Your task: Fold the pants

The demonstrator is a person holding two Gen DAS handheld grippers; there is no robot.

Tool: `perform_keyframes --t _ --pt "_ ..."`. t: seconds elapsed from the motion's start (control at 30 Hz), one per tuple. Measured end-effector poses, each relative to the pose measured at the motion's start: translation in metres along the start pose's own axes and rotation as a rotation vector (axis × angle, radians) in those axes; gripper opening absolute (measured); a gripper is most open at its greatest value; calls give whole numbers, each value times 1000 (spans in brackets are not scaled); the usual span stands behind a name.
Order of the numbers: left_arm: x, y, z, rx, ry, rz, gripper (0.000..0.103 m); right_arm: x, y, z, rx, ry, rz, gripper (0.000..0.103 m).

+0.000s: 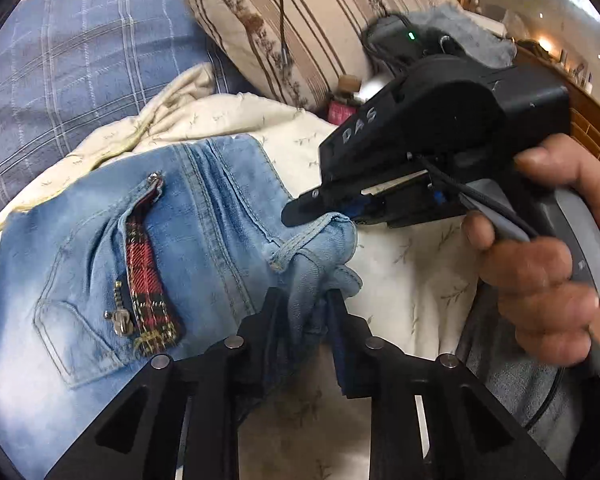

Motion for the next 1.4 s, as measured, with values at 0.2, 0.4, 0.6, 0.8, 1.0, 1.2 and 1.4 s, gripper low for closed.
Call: perform_keyframes --t 0.2,0.4,0.6,0.8,1.0,1.2,1.4 --pt "-3 30 -3 -53 -27 -62 40 -7 18 -8 -96 -64 -76 50" --pt "8 26 -15 -81 -109 -2 43 -7 17 -12 -132 -90 -82 50" --pt "-10 15 15 -56 55 3 7 -8 31 -14 -177 -108 -132 50" --pt "-14 38 57 20 360 -110 2 18 41 0 -144 -35 -148 50" --pt "-17 56 81 38 497 -189 2 30 9 23 -74 109 -25 35" --pt "-18 61 73 48 475 -198 2 42 -10 43 58 252 26 4" --pt "-21 67 59 45 391 -192 3 37 26 28 53 168 -91 3"
Point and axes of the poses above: each gripper's, at about its wrist camera, not at the fingertips, and y roughly against the way its jaws point, z to its left, x to its underside, the point moved 4 cm from there along -y, roughly the way its jaws point, and after that the axes turned 8 degrees about x, right-handed, at the moved point
